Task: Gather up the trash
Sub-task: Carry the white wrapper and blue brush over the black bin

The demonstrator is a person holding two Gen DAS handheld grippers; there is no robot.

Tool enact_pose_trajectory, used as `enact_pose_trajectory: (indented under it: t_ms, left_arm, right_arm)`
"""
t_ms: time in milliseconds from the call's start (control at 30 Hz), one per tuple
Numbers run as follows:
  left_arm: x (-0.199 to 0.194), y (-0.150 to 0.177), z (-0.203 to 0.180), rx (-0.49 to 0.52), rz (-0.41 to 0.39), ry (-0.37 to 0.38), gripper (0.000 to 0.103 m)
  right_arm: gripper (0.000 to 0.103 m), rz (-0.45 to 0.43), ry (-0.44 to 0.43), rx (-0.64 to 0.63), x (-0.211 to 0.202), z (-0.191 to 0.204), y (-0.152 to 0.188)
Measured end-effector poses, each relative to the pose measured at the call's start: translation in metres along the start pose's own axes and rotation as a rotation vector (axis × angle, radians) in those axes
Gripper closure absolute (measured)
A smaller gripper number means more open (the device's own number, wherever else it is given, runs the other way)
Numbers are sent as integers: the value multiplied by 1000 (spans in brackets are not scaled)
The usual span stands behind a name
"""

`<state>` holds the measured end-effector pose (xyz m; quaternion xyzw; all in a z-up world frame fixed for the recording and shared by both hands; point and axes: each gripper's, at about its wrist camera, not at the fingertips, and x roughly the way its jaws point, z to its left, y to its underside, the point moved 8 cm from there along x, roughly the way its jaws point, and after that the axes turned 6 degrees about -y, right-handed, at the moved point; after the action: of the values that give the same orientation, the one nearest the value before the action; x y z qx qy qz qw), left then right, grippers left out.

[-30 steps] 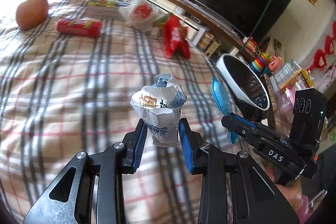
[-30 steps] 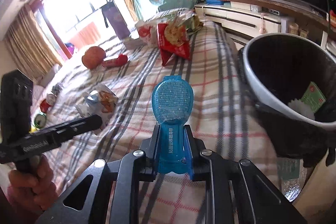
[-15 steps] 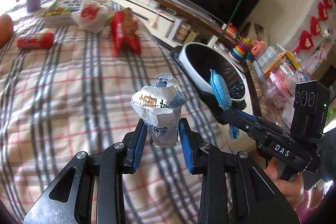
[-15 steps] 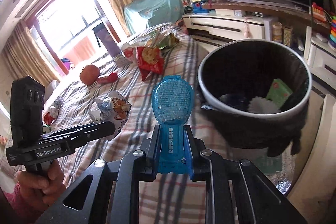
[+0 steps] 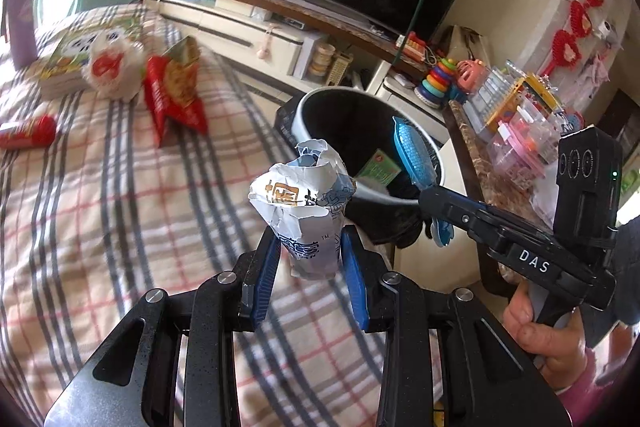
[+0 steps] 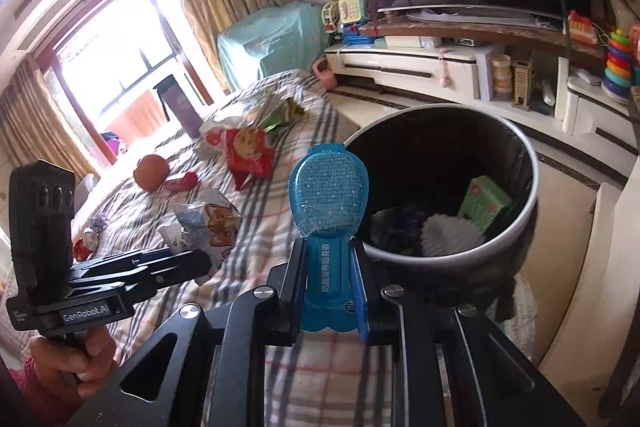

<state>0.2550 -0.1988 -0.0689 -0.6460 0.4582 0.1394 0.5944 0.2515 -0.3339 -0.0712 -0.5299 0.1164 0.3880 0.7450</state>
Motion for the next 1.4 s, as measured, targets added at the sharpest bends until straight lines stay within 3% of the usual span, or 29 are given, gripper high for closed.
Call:
enact_pose_trajectory:
  t_ms: [567,1400]
  left_arm:
    - [40,-41,-47,90,8,27,73]
    - [79,-62,-63,147,41,7,73]
  right_arm:
    - [83,-19,46,60,-4,-60,-29]
    - [83,-3,56,68,11,-87,-54]
